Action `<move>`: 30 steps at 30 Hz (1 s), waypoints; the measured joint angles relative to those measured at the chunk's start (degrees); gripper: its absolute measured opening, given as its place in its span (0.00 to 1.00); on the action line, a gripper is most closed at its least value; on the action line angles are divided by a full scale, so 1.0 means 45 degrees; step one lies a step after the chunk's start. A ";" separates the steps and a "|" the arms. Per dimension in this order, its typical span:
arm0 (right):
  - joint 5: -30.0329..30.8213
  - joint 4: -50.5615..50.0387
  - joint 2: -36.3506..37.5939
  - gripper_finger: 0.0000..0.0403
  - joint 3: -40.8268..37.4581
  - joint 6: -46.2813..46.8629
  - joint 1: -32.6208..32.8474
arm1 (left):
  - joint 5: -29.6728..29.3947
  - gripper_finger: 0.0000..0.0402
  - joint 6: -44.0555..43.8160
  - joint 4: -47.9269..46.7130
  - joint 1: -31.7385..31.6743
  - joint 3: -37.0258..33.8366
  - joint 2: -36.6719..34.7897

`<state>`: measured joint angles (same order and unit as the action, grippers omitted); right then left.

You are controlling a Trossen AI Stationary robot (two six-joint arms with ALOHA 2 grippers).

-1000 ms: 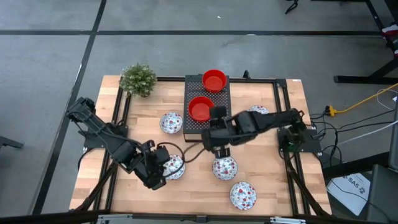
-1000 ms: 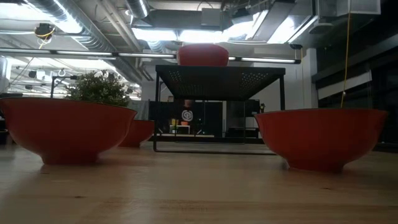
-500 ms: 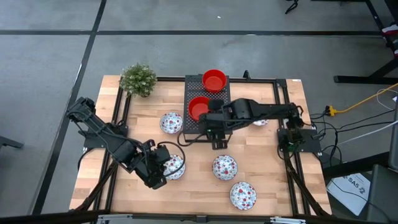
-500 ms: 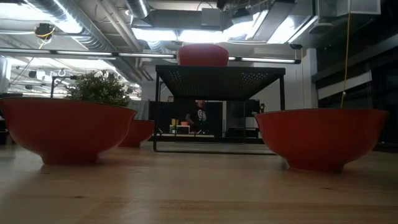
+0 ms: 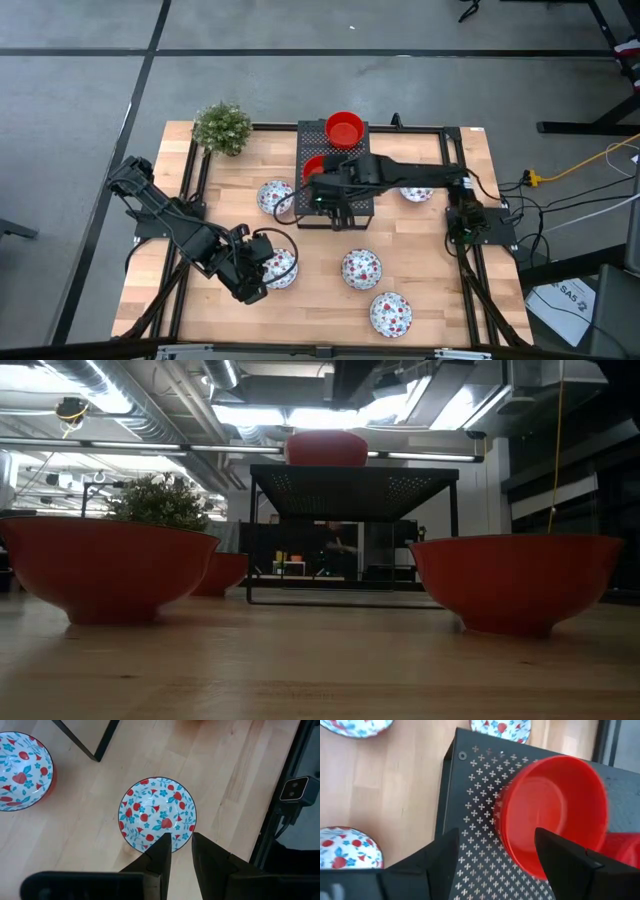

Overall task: Pick & Place Mini bowls
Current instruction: Stack the bottom red bowls on top of the other stacked red bowls on the shelf

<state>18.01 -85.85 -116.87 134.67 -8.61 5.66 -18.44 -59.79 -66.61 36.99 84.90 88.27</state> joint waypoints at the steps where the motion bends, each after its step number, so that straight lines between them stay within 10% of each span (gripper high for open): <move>1: -0.0021 0.0068 -0.0159 0.64 0.0000 -0.0159 -0.0047 | 0.0000 0.18 -0.0002 0.0000 0.0000 0.0000 0.0000; 11: -0.0016 0.0197 -0.1573 0.60 -0.0005 -0.0566 -0.0626 | -0.0024 0.17 0.0000 0.0000 0.0000 0.0000 0.0000; 23: -0.0442 0.0244 -0.1603 0.05 -0.0005 -0.0074 -0.0619 | -0.0029 0.16 0.0005 0.0000 0.0000 0.0000 0.0000; 30: -0.0775 -0.0086 -0.1414 0.06 0.0039 0.0010 -0.0496 | -0.0029 0.16 0.0024 -0.0005 0.0000 -0.0001 -0.0005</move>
<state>14.52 -86.23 -123.23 134.85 -8.57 3.42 -18.57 -59.68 -66.63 36.99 84.90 88.25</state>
